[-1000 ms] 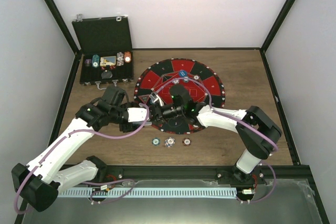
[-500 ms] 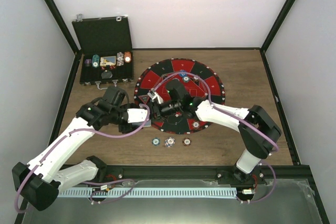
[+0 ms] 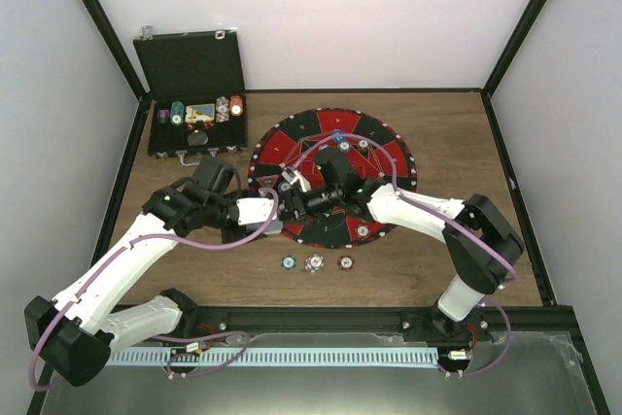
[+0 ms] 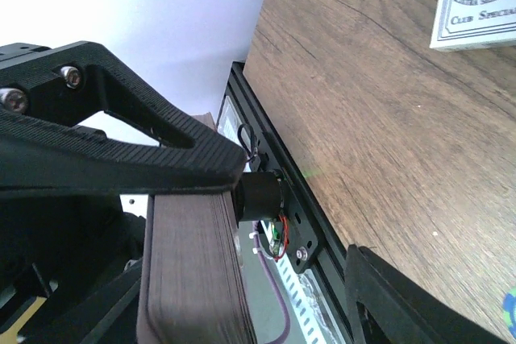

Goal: Distribute texas hold em gaming equipment

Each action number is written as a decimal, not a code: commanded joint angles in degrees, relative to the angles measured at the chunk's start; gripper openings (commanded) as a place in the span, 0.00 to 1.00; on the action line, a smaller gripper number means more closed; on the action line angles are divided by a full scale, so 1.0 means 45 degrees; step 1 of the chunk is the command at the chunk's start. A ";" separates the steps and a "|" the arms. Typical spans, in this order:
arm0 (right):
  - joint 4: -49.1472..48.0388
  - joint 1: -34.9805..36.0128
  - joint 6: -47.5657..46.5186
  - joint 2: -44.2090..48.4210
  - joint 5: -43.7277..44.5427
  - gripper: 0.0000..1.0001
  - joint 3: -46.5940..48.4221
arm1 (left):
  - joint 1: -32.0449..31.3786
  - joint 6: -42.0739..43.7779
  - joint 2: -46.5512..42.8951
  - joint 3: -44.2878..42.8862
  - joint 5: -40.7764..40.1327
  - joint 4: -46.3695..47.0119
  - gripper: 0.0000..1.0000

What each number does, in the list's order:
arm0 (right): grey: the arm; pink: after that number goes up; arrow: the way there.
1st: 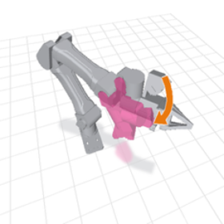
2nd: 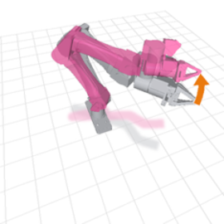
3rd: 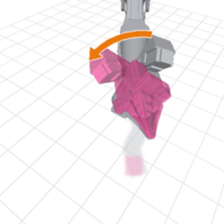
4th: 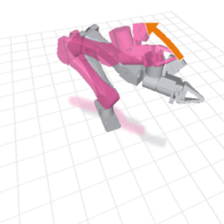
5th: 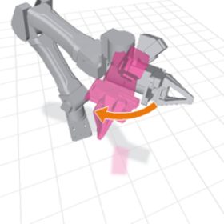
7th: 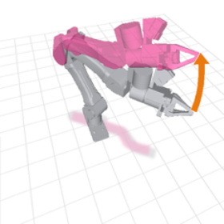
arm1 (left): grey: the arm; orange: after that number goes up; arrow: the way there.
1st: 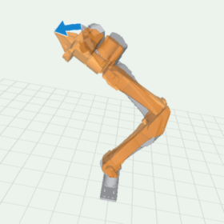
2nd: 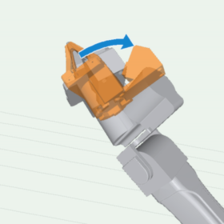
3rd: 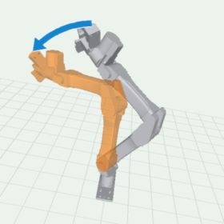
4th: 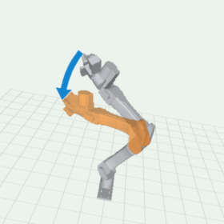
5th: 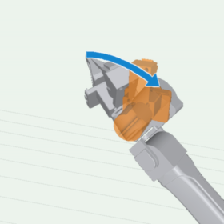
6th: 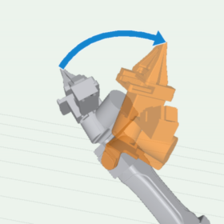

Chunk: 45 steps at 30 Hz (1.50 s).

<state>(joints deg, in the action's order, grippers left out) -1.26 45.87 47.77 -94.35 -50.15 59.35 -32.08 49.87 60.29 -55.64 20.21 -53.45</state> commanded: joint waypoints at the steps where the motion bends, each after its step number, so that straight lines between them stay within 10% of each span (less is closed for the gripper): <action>1: 0.1095 -0.0604 -0.0693 0.0529 0.0312 0.58 -0.0477 | 0.0018 -0.0134 -0.0075 -0.0336 0.0321 -0.0019 0.07; 27: 0.2090 -0.1010 -0.0713 0.2294 0.0677 0.01 -0.0407 | 0.0212 -0.0448 0.0276 0.0046 -0.0597 0.0418 0.08; 45: 0.3245 -0.4021 -0.2217 0.0563 0.0143 0.01 0.1634 | 0.1254 -0.0279 0.0257 0.0001 -0.0464 -0.0329 0.07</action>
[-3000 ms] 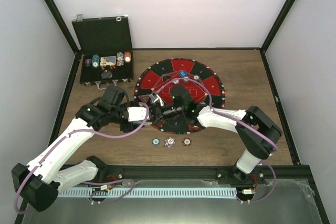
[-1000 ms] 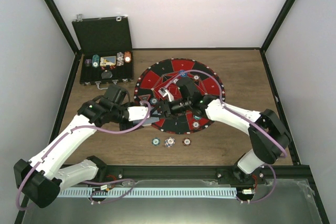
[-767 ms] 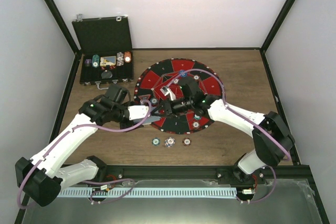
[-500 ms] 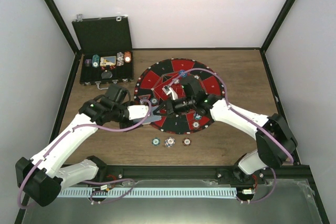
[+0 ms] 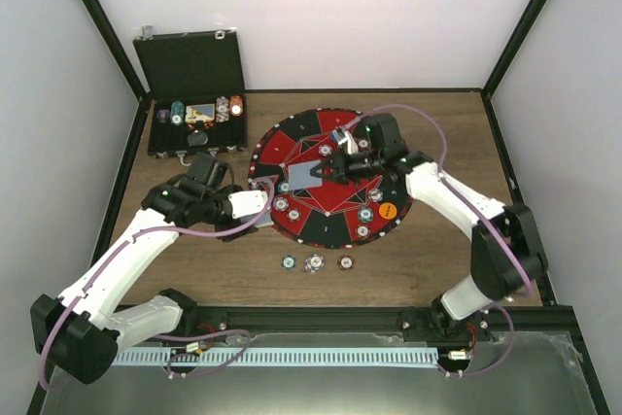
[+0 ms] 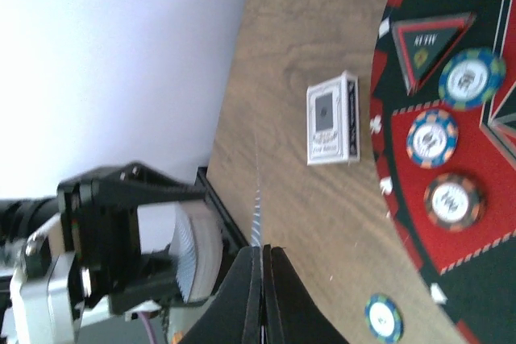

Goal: Distribute texas hold em gaming equipment

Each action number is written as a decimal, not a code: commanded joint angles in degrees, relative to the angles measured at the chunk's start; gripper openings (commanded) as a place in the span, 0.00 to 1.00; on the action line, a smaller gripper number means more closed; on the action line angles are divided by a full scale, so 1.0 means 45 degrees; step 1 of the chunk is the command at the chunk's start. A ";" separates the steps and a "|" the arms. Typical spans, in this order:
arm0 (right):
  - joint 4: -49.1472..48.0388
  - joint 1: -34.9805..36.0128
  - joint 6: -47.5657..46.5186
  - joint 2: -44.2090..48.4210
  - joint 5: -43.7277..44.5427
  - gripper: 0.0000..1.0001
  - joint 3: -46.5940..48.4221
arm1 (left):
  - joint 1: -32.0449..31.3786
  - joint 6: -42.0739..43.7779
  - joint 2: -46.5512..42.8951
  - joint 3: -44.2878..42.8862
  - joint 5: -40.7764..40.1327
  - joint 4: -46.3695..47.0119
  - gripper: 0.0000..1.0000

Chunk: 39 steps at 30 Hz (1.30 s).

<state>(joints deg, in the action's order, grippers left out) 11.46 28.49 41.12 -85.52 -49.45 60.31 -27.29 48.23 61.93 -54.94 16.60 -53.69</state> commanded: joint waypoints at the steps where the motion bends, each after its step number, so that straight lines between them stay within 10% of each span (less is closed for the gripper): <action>1: 0.0438 -0.0159 -0.0811 -0.1982 0.0090 0.01 0.1812 | 0.0213 0.0069 -0.0125 -0.0196 0.0420 -0.0334 0.07; 19: 0.2579 0.0632 -0.1176 -1.1914 0.1418 0.01 1.2101 | 0.0271 -0.0037 -0.0195 -0.0406 0.0764 -0.0606 0.08; 23: 0.3666 0.0752 -0.1611 -1.2288 0.1905 0.20 1.3318 | 0.0268 -0.0055 -0.0179 -0.0409 0.0779 -0.0590 0.08; 27: 0.4908 0.0759 -0.2474 -1.1879 0.3285 0.45 1.3226 | 0.0278 -0.0078 -0.0149 -0.0436 0.0806 -0.0554 0.08; 39: 0.3634 0.0868 -0.2781 -0.5935 0.4635 0.69 0.7117 | 0.0283 -0.0206 0.0025 -0.0639 0.0901 -0.0344 0.08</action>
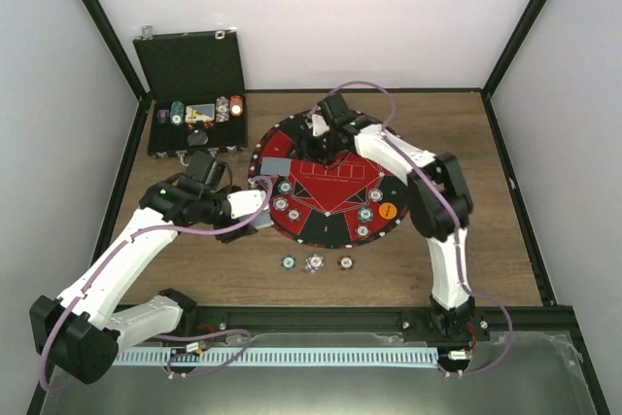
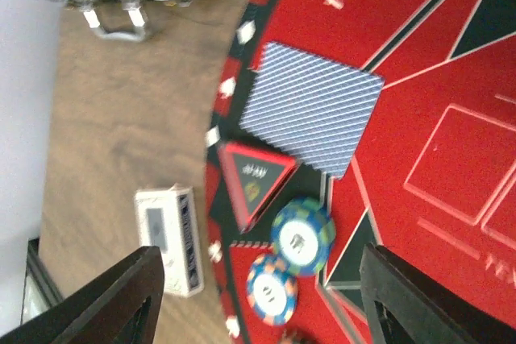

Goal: Distribute texas hold em gaming equipment

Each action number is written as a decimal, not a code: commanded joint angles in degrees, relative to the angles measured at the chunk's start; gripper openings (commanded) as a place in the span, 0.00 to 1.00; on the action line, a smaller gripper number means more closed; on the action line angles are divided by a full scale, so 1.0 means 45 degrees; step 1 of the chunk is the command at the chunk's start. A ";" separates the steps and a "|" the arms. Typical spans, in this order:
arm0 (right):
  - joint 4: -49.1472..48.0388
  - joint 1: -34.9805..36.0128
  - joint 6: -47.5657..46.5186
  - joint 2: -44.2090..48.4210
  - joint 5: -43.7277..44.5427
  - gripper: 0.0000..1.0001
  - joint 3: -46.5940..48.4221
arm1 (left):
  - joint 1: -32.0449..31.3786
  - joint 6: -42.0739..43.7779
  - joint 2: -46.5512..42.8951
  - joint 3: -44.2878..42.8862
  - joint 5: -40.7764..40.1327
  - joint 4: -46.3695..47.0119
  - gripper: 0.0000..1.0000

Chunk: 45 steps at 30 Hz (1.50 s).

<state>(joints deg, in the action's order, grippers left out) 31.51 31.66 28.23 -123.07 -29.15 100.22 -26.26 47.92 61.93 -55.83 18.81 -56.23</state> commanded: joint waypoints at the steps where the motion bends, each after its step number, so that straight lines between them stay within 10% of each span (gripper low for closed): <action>1: -0.1192 0.0197 0.0296 0.3090 -0.0243 0.70 -0.2551 | 0.0064 -0.0107 -0.0010 -0.0426 0.0425 0.0238 0.08; 12: -0.6363 0.1400 0.3524 0.7892 -0.3957 0.80 -0.8739 | 0.0057 0.0034 0.0185 -0.0610 0.0553 0.0346 0.08; 45: -0.8141 0.3129 0.5045 0.4515 -0.4469 0.63 -0.7608 | 0.0055 0.0048 0.0077 -0.0874 0.0821 0.0180 0.08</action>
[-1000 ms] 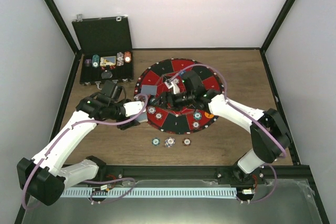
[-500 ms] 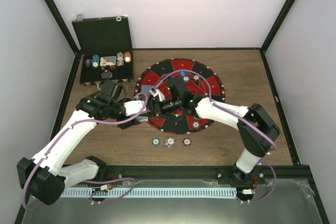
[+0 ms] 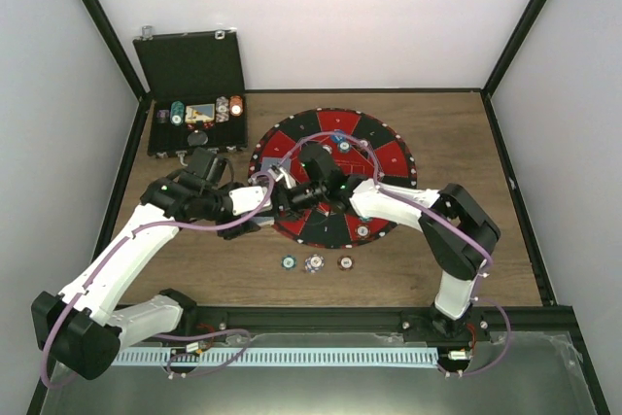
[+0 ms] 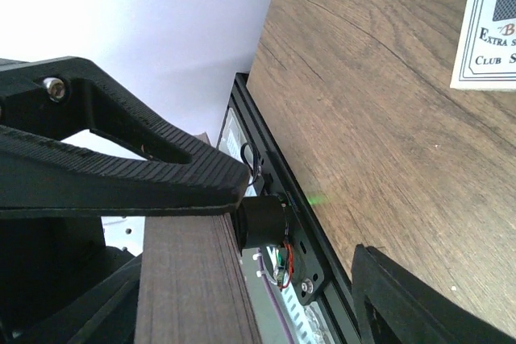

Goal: Distribute texas hold em gaming equipment

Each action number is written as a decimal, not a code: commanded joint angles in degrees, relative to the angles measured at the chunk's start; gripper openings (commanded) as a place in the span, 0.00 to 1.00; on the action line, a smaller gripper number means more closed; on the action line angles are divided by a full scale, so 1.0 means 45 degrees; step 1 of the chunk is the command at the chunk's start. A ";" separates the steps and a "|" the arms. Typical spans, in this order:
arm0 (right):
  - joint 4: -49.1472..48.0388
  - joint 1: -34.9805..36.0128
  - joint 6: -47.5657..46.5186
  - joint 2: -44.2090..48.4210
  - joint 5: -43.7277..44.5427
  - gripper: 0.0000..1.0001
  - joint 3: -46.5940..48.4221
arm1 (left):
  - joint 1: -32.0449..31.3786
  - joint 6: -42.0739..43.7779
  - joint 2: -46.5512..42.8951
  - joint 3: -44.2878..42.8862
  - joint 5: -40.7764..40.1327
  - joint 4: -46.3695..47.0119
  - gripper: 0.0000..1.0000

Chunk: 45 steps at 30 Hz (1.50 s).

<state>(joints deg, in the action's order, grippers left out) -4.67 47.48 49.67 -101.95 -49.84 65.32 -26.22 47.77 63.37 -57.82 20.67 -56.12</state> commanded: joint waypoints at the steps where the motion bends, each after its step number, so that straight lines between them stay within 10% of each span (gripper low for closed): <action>1: -0.0102 -0.0500 0.0306 -0.0118 0.0153 0.62 0.0003 | 0.0045 0.0087 -0.0244 -0.0422 0.0398 0.0148 0.08; 18: 0.1204 -0.1327 -0.0636 0.1192 0.0685 0.46 -0.0862 | 0.0045 0.0126 -0.0308 -0.0423 0.0307 0.0141 0.08; 35: 0.2389 -0.1723 -0.1113 0.2794 0.1390 0.01 -0.0844 | 0.0045 -0.0015 -0.0135 -0.0276 0.0060 0.0254 0.08; 45: 0.3476 -0.4394 -0.2057 0.2933 0.0635 0.01 -0.0080 | 0.0045 -0.0020 -0.0082 -0.0275 -0.0120 0.0210 0.09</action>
<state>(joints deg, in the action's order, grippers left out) 7.11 33.56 43.62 -89.32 -45.47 61.89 -26.22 47.75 63.37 -57.84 19.55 -55.83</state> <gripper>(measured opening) 0.018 0.645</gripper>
